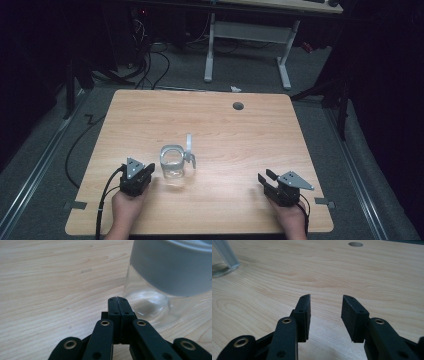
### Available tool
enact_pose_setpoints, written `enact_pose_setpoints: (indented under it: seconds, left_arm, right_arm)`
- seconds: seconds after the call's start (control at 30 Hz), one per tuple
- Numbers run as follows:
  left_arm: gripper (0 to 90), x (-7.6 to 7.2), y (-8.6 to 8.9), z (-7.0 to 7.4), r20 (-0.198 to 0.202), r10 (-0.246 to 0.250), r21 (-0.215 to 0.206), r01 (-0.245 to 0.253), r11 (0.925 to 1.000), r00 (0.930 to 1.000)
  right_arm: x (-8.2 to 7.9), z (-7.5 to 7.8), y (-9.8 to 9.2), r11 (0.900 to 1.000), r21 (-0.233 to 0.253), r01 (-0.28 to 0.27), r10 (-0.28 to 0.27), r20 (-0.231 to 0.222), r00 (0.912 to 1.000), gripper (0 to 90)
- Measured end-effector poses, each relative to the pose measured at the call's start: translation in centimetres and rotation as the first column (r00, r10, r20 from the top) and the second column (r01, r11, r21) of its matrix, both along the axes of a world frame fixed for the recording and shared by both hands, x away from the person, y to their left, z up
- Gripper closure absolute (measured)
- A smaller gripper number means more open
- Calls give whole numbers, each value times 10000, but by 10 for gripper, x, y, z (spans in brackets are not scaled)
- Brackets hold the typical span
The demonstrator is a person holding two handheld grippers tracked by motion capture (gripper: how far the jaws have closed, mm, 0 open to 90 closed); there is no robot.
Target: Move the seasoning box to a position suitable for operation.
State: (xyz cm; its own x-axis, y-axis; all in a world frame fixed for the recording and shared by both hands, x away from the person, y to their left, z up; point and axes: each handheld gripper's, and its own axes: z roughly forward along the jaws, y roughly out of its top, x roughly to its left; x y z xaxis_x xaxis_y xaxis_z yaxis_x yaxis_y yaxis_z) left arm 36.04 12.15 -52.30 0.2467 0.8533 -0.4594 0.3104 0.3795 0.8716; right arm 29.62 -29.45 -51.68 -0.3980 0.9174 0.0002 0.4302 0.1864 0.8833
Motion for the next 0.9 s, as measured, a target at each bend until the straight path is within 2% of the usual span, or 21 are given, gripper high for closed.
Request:
enact_pose_setpoints:
  seconds: [0.07,0.13,0.33,0.47,0.53,0.57,0.63,0.67,0.73,0.8,0.83,0.9]
  left_arm:
    - [900,-1,-5,3,11,-138,-52,138,9999,9999]
    - [900,-2,-7,3,20,-165,-12,165,9999,9999]
    - [900,-12,-14,1,21,-420,93,420,9991,9991]
    - [900,-16,-17,3,-5,-509,-55,509,9987,9987]
    - [900,-25,-28,6,-56,-939,-241,938,9953,9956]
    - [900,-25,-28,6,-56,-939,-241,938,9953,9956]
    - [900,-34,-42,7,-44,-1462,-320,1460,9888,9892]
    - [900,-42,-54,7,0,-1843,-124,1843,9828,9829]
    - [900,-42,-56,8,145,-1785,-122,1787,9838,9838]
    - [900,-37,-50,7,136,-1438,-133,1440,9895,9895]
    - [900,-37,-50,7,136,-1438,-133,1440,9895,9895]
    - [900,-26,-33,8,95,-913,-262,916,9955,9958]
  right_arm:
    - [0,0,0,9999,71,-129,129,23,9999,668]
    - [0,0,1,9999,46,-129,129,32,9999,675]
    - [0,-2,1,9999,-59,-81,82,81,9999,666]
    - [0,-1,1,10000,-51,-53,54,76,10000,665]
    - [0,-1,1,9999,-76,-67,68,113,9999,663]
    - [0,-1,1,9999,-76,-67,68,113,9999,663]
    - [0,-1,1,10000,-69,-54,55,122,9999,663]
    - [0,-2,1,10000,-64,-46,47,135,9999,663]
    - [0,-2,0,10000,-69,-65,66,132,9999,665]
    - [-1,-2,0,10000,-48,-80,81,145,9999,669]
    - [-1,-2,0,10000,-48,-80,81,145,9999,669]
    - [-1,-2,0,9999,-7,-120,120,136,9998,677]
